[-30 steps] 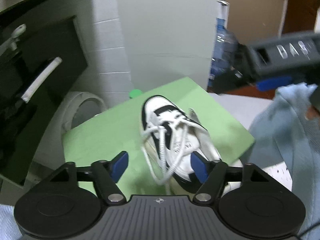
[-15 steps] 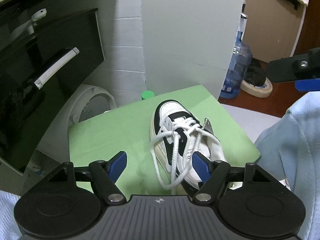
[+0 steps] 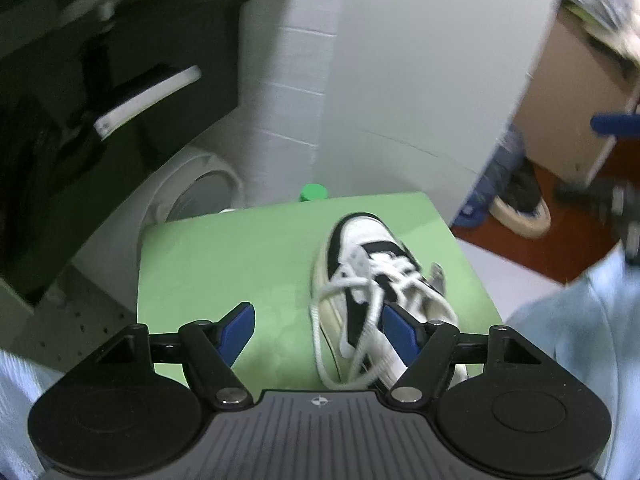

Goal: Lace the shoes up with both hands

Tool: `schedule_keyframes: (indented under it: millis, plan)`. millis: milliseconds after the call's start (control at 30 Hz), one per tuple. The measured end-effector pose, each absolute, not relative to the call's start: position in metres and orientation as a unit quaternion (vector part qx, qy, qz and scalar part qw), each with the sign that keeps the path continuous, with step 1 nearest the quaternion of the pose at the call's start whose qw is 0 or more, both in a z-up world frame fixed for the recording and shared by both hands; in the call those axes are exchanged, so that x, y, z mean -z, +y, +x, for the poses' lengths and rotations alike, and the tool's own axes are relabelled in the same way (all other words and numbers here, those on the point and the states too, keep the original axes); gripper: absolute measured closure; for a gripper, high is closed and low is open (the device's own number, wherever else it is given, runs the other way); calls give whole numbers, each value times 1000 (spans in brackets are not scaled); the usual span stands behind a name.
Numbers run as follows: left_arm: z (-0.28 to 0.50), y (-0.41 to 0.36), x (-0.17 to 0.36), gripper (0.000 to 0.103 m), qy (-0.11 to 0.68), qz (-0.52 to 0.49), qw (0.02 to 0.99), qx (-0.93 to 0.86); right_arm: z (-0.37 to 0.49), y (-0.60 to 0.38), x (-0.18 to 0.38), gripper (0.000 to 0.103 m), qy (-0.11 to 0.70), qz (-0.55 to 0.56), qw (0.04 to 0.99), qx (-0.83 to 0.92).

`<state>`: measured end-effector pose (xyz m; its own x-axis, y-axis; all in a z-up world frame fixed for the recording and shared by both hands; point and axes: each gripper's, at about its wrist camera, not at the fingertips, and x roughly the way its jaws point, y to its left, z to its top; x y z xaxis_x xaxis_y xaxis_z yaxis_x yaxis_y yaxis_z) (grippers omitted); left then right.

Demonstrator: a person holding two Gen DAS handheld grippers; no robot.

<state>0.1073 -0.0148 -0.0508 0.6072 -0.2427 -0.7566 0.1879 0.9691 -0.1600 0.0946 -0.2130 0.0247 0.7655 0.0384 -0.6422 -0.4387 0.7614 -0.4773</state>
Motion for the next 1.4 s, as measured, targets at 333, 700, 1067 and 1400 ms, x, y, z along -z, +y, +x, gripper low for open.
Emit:
schedule_keyframes:
  millis: [333,700,1067,1400]
  plan:
    - [155,-1,74,40,442,-33,891,100,92,-157,66,61,251,-604,688,-314]
    - [171,2,87,40,456,-42,883,97,77,-165,122,77,164,-764,488,-390]
    - [174,14,89,40,466,-92,874,100,61,-165,148,98,119,-820,402,-389]
    - [171,12,89,42,467,-100,872,109,127,-158,94,99,420,-411,766,-260]
